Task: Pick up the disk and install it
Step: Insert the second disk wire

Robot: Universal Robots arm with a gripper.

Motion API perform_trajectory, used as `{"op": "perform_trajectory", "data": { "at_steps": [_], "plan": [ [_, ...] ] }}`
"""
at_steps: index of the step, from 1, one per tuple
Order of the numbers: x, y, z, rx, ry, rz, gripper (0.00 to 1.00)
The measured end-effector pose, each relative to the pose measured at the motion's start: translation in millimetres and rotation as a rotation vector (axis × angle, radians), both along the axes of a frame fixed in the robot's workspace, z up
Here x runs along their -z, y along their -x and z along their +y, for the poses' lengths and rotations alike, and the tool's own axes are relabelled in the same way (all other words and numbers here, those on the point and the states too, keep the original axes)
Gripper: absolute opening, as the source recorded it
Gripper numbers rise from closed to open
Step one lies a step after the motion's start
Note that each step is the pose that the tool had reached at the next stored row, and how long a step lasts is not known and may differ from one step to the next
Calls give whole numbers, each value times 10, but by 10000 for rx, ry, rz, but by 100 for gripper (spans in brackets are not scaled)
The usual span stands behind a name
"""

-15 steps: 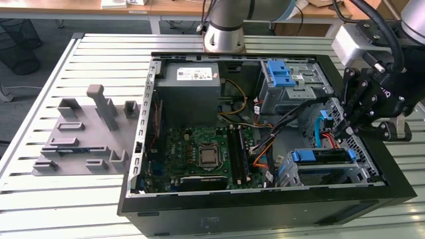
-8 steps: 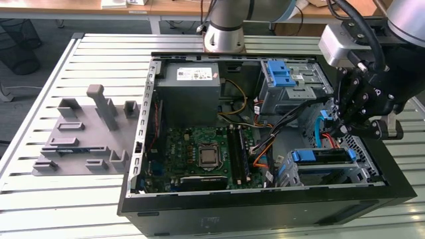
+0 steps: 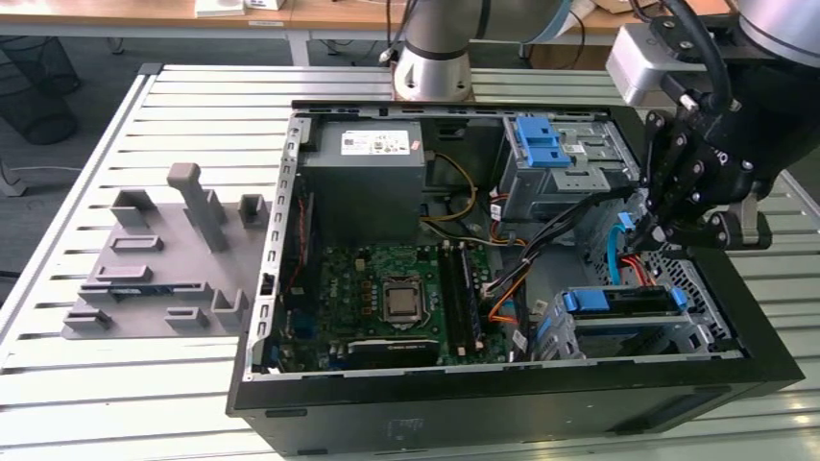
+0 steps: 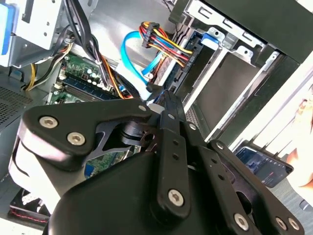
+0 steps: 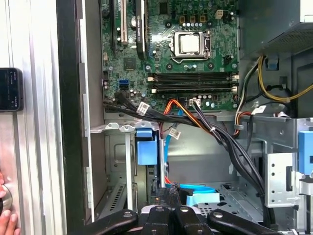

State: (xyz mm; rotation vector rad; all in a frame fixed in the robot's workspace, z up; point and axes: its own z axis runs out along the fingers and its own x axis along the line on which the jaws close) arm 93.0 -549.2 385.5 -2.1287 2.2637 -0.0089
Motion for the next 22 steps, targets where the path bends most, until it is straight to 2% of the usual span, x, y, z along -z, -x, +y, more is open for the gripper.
{"op": "perform_trajectory", "data": {
  "at_steps": [6, 9, 12, 13, 19, 20, 21, 22],
  "plan": [
    [-44, 34, 65, 0, 10, -41, 11],
    [-44, 56, 112, 0, 54, -79, 11],
    [-44, 62, 119, -1, 65, -96, 11],
    [-45, 61, 125, -2, 97, -99, 11],
    [-44, 62, 232, -3, 622, -105, 11],
    [-42, 62, 246, -4, 676, -105, 17],
    [-41, 62, 259, -4, 702, -106, 17],
    [-37, 62, 273, -3, 708, -105, 24]
  ]
}}
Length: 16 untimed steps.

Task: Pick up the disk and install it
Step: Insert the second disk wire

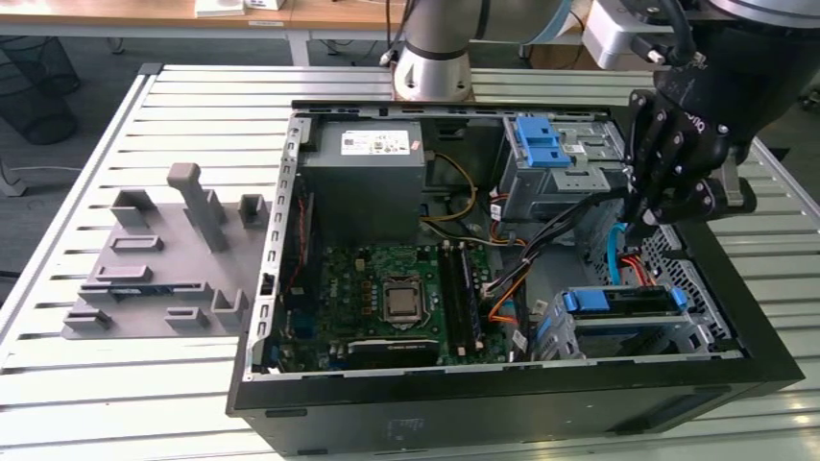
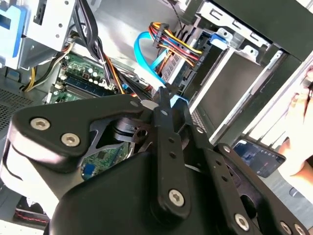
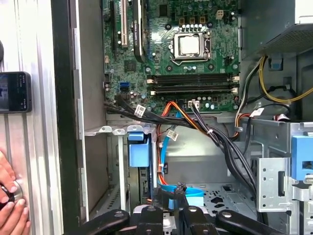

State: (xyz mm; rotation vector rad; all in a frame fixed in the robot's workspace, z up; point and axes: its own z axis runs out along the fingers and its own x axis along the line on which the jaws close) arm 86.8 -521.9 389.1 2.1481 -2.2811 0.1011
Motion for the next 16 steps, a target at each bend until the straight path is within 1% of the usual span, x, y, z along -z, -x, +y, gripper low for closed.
{"op": "perform_trajectory", "data": {
  "at_steps": [3, 5, 9, 12, 16],
  "plan": [
    [16, 0, 41, 0, 1, -1, 24],
    [33, 0, 59, 0, 14, -3, 24],
    [64, 0, 67, 0, 233, -92, 24],
    [97, 0, 73, 0, 332, -124, 24],
    [140, 0, 75, -1, 497, -162, 24]
  ]
}}
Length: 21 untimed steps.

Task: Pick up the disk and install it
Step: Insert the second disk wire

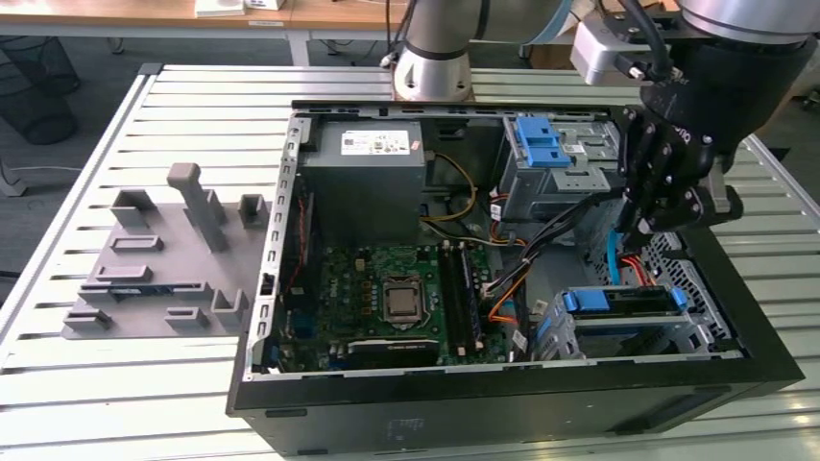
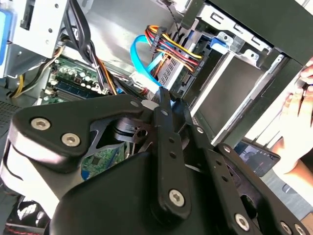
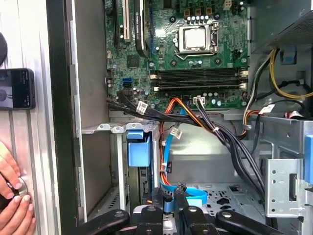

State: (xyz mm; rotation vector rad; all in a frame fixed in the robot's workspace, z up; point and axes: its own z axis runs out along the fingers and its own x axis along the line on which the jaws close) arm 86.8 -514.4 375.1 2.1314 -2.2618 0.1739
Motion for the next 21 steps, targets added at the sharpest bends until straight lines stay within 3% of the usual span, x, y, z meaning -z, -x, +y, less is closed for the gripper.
{"op": "perform_trajectory", "data": {
  "at_steps": [2, 3, 9, 10, 15, 17, 19, 21],
  "plan": [
    [24, 0, 0, 1, 37, -12, 22],
    [34, 0, 0, 0, 41, -13, 16],
    [62, 0, -3, 2, 34, -14, 16],
    [66, -2, -11, 1, -40, -15, 16],
    [77, -10, -67, 1, -889, -14, 16],
    [86, -14, -90, 1, -1147, -13, 16],
    [114, -13, -115, 4, -1183, -13, 16],
    [148, -14, -167, 2, -1180, -12, 16]
  ]
}}
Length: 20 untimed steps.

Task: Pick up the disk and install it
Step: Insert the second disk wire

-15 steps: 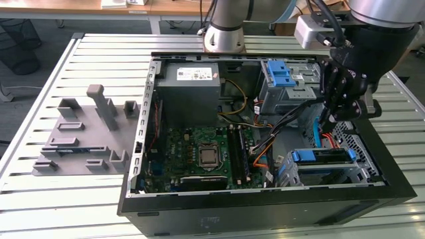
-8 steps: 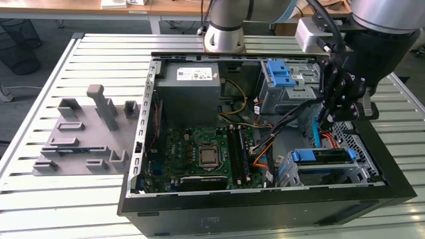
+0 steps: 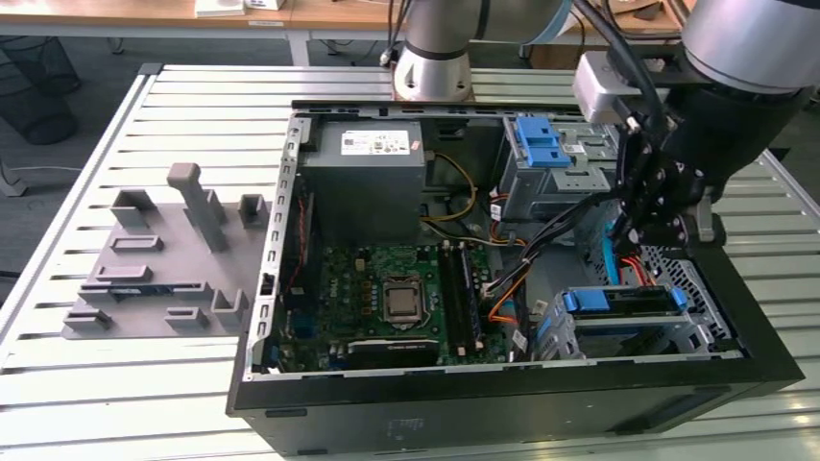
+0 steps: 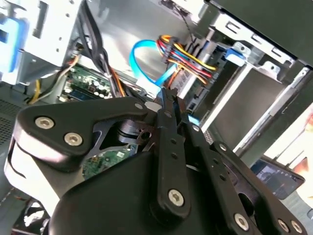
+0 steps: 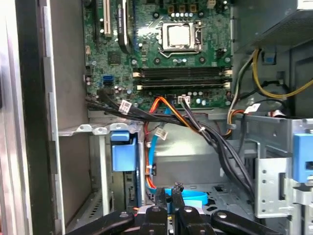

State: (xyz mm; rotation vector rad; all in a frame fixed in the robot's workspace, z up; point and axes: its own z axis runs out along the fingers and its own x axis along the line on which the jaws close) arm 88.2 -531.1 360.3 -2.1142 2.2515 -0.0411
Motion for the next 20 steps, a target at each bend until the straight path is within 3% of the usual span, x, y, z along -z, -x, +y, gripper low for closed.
{"op": "perform_trajectory", "data": {
  "at_steps": [6, 7, 12, 13, 14, 17, 18, 20],
  "plan": [
    [81, 0, -185, -1, -8, 0, 16],
    [82, 0, -202, 0, -6, 2, 16],
    [82, -5, -203, -2, -7, 13, 16],
    [82, -12, -203, -2, -5, 55, 16],
    [82, -25, -204, 0, -6, 150, 16],
    [85, -78, -204, -1, -8, 574, 16],
    [88, -104, -204, 1, -8, 678, 16],
    [98, -152, -209, 0, -12, 766, 16]
  ]
}}
